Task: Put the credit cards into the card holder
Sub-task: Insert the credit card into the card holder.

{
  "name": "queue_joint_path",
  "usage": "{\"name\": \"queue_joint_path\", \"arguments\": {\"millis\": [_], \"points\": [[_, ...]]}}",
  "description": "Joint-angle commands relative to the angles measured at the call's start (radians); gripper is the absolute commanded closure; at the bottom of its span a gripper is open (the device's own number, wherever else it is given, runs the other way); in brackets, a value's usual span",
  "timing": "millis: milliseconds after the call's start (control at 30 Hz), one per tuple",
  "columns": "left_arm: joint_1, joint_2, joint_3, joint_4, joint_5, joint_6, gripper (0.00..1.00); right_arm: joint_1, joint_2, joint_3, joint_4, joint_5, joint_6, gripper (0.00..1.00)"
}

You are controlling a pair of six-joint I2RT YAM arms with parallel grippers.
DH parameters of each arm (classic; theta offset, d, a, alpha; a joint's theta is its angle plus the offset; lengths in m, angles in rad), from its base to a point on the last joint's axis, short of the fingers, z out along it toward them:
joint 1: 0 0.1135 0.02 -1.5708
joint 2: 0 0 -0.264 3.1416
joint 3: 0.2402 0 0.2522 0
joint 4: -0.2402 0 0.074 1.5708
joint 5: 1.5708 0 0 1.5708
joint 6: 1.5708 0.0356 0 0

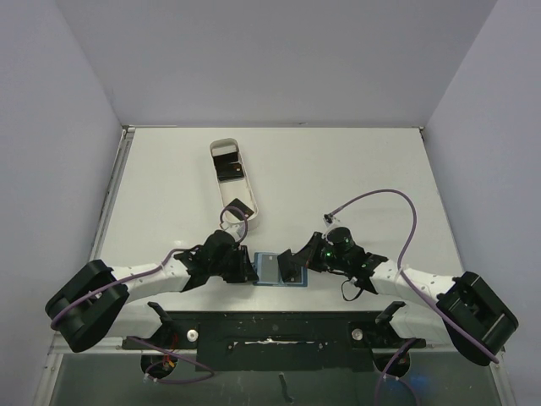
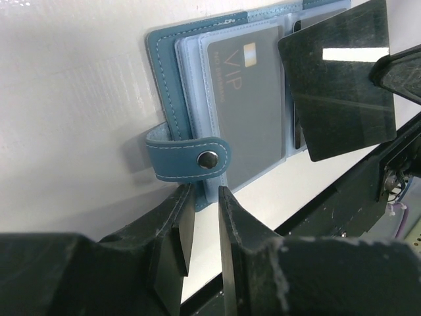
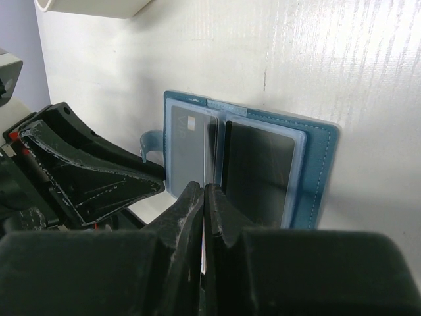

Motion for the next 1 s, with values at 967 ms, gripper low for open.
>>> {"name": "queue_joint_path", "arguments": {"millis": [967], "points": [[-0.043,0.003,-0.043,0.128,-0.043,-0.047,0.8,-0.017,0.061,-0.084,0.135,0.003,-0.047,1.0]]}}
